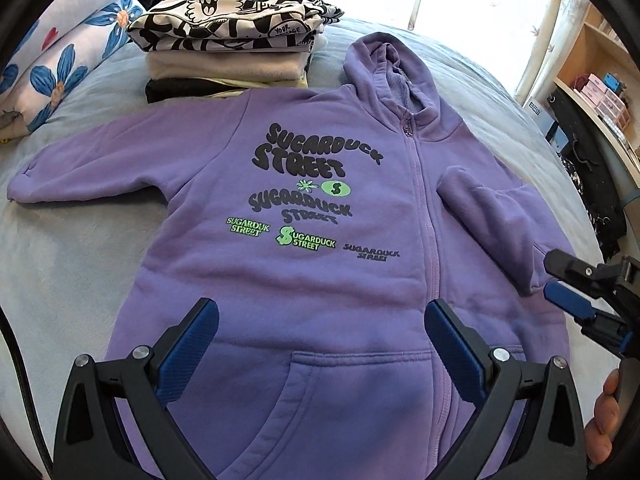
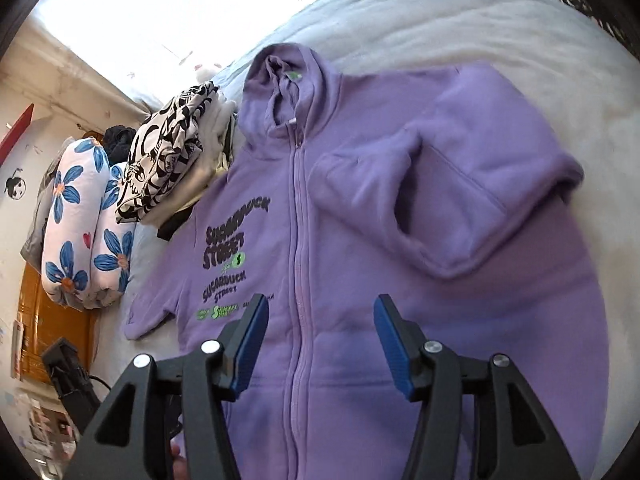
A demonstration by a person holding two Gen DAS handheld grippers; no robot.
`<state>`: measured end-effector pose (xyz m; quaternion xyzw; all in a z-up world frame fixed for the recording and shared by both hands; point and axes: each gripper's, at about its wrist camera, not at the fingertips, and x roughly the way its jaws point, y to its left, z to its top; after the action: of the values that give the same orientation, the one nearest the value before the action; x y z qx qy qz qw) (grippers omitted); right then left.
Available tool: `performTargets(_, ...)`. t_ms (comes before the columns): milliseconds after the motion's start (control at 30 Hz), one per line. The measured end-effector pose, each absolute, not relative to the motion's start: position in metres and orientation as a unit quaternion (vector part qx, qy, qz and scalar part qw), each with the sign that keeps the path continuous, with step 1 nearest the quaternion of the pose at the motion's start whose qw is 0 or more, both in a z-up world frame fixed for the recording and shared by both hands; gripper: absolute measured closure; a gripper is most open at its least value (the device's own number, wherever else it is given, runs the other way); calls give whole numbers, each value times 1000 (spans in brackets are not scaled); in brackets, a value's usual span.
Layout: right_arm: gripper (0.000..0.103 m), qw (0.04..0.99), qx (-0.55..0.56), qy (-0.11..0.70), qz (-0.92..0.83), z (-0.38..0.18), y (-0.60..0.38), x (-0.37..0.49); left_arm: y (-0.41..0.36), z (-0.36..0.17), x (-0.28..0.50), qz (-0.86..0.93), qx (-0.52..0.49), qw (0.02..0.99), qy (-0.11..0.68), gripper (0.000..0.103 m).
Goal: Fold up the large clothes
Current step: 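Fold the held sleeve across the hoodie front with the right tool, release, then grasp the folded sleeve cuff with the left tool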
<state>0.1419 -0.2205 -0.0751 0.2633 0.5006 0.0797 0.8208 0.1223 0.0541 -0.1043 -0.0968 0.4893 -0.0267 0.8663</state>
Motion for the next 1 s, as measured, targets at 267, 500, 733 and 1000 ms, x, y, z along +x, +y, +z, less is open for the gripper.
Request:
performTargets(267, 48, 835, 218, 497, 95, -62, -210, 128, 54, -99, 113, -29, -84, 870, 485, 1)
performTargets(500, 48, 845, 227, 477, 84, -63, -225, 110, 43, -96, 110, -44, -73, 869, 487, 1)
performTargets(733, 48, 851, 183, 492, -12, -83, -256, 96, 17, -103, 117, -67, -53, 861, 501, 1)
performTargets(1000, 48, 837, 189, 509, -74, -108, -299, 89, -35, -115, 141, -103, -38, 844, 525, 1)
